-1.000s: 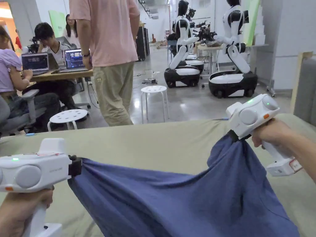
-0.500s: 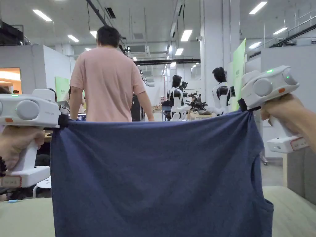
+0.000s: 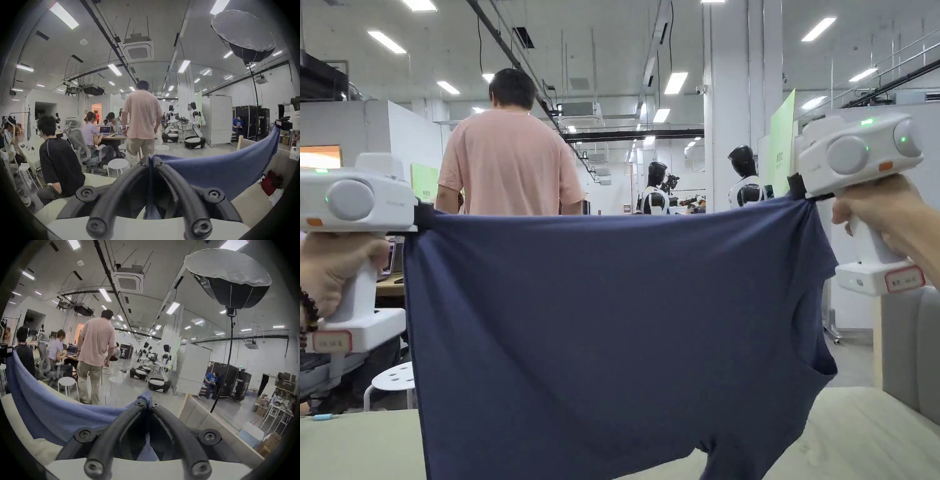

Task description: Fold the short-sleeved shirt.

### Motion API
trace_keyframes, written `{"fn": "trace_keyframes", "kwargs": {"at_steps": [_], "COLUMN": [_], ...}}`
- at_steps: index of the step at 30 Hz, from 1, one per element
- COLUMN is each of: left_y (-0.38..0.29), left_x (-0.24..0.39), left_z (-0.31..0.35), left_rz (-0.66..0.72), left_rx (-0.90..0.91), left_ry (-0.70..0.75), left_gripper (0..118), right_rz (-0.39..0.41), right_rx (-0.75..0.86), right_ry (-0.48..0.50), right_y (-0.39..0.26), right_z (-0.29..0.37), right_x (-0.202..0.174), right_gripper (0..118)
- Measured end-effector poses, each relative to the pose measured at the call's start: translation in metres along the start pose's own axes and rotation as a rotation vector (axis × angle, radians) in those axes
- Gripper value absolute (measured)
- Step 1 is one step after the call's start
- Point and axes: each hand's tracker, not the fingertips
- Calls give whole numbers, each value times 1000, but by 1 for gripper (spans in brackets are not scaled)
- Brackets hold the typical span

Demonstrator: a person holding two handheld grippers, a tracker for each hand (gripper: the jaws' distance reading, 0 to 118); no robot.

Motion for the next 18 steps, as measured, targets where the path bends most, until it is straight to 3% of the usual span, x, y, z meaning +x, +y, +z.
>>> {"fn": "trace_keyframes", "kwargs": {"at_steps": [6,11,18], "left_y": [-100,-160,-153], "left_x": [1,4,10], "left_z": [-28,-40,9], "left_rz": [48,64,76], "left_rx": [-163,-256,-198], "left_ry": [-28,-34,-63], "left_gripper": [3,3,3], "right_rz": [-108,-50,-66], "right_rx": [-160,-219,-198], "right_ry": [59,76,81], "right_y": [-86,-137,-141], "right_z": [-34,-49,-22], "right_x": [-19,-31,-13], "right_gripper": [1,1,1]}}
